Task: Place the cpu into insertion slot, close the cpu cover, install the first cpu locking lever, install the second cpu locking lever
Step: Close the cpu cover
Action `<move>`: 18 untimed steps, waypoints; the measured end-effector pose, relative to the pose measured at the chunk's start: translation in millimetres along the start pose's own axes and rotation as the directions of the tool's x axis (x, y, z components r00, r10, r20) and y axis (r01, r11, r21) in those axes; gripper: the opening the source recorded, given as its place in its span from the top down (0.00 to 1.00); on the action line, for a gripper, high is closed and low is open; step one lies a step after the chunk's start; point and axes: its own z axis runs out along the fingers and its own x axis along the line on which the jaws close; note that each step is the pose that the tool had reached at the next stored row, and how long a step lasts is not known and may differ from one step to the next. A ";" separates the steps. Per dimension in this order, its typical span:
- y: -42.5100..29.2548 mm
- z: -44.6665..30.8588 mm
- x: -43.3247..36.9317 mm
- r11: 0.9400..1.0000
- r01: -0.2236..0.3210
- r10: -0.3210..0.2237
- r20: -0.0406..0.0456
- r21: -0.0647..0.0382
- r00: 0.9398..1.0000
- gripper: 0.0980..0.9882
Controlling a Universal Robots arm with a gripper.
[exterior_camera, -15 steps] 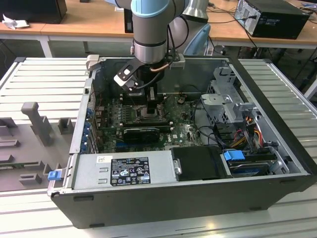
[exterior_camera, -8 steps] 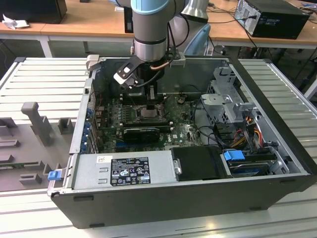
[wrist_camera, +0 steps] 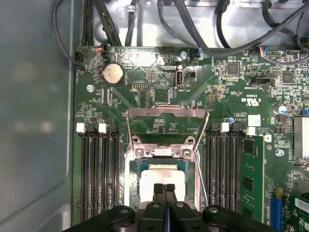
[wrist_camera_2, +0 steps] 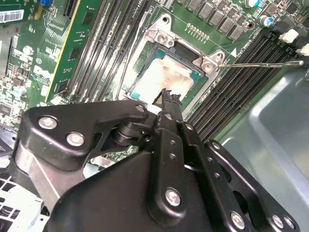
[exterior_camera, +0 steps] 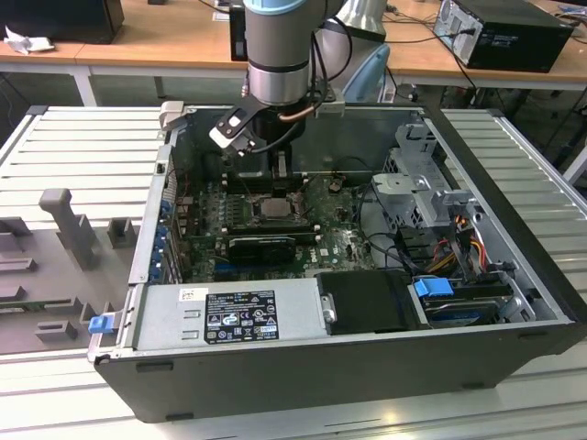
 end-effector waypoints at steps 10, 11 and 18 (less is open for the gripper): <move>0.3 -8.4 -0.2 1.000 -0.008 0.008 0.002 0.000 1.000 0.99; 0.4 -9.3 -0.2 1.000 -0.008 0.008 0.002 0.000 1.000 0.99; 1.4 -30.0 -0.4 1.000 -0.022 0.022 0.003 0.000 1.000 0.99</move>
